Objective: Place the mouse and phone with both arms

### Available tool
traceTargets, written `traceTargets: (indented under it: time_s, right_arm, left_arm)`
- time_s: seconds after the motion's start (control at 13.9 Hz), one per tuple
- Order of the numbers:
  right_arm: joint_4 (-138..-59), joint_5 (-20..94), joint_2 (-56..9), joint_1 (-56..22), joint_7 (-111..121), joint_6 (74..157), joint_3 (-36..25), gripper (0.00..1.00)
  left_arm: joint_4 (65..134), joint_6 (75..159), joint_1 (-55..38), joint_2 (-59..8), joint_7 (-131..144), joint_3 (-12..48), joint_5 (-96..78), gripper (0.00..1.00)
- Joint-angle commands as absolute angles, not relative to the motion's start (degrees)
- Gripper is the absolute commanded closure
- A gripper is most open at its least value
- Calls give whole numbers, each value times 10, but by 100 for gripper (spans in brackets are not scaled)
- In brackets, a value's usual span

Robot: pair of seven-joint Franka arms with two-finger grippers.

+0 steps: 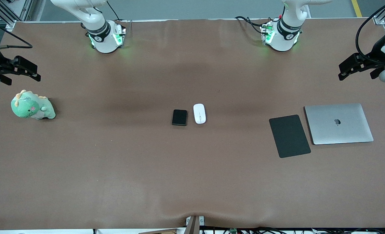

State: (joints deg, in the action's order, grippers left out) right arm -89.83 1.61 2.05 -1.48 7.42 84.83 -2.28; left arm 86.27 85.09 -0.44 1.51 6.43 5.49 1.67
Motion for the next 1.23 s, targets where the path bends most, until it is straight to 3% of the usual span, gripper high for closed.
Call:
traceTargets:
  time_s: [0.0,0.65,1.15]
  right_arm:
    - [-901,18,21,-9,76,847,-21,0]
    - [-900,18,21,-9,76,847,-21,0]
    - [-900,18,21,-9,77,847,-21,0]
  left_arm:
    - [853,838,-3,15,64,55,12,0]
    - [860,856,-33,-23,109,73,7,0]
    - [910,968,-117,-97,250,124,6,0]
